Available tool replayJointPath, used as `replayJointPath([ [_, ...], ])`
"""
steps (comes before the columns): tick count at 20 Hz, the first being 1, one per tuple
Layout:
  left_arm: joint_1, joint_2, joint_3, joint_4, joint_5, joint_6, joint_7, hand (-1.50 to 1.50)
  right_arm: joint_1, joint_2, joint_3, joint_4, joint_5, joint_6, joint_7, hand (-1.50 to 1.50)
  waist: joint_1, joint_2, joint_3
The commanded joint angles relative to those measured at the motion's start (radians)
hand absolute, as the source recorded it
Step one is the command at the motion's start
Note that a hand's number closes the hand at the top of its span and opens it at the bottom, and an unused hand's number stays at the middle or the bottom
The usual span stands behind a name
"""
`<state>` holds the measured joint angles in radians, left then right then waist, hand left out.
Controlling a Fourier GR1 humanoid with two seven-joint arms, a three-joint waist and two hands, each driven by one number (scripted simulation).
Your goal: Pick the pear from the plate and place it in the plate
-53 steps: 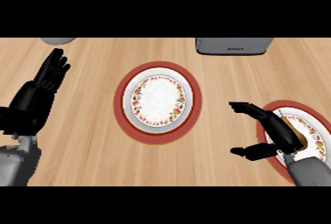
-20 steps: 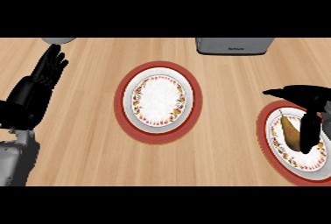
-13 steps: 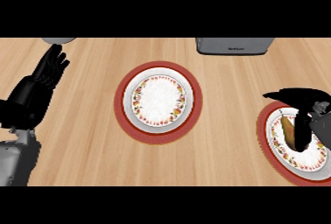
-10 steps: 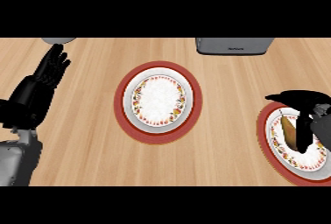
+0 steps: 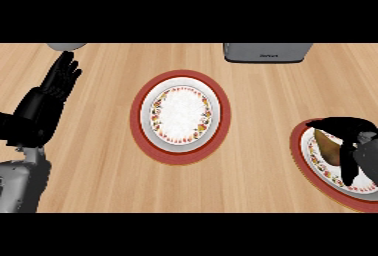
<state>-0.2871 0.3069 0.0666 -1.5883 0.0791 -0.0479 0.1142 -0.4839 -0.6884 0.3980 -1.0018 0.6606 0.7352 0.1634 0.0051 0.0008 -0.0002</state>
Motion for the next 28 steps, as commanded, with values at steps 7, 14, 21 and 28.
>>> replayJointPath([
  [7,0.045,-0.049,-0.023,-0.015,-0.042,0.007,-0.037,0.0,-0.031,0.114,-0.047,0.108,0.094,-0.16,-0.084,1.5,0.006,0.003,0.001],
  [14,0.028,0.006,0.047,-0.005,-0.023,0.003,0.009,0.0,0.103,0.169,-0.138,0.004,0.148,-0.402,0.207,1.5,-0.067,-0.027,-0.003],
  [21,0.098,0.03,0.1,0.011,-0.037,0.038,0.021,0.0,0.244,0.218,-0.286,-0.033,0.165,-0.659,0.534,1.5,-0.226,-0.087,-0.014],
  [28,0.124,0.038,0.119,0.006,-0.027,0.034,0.017,0.0,0.292,0.388,-0.211,-0.303,0.275,-0.852,0.741,1.5,-0.195,-0.087,-0.016],
])
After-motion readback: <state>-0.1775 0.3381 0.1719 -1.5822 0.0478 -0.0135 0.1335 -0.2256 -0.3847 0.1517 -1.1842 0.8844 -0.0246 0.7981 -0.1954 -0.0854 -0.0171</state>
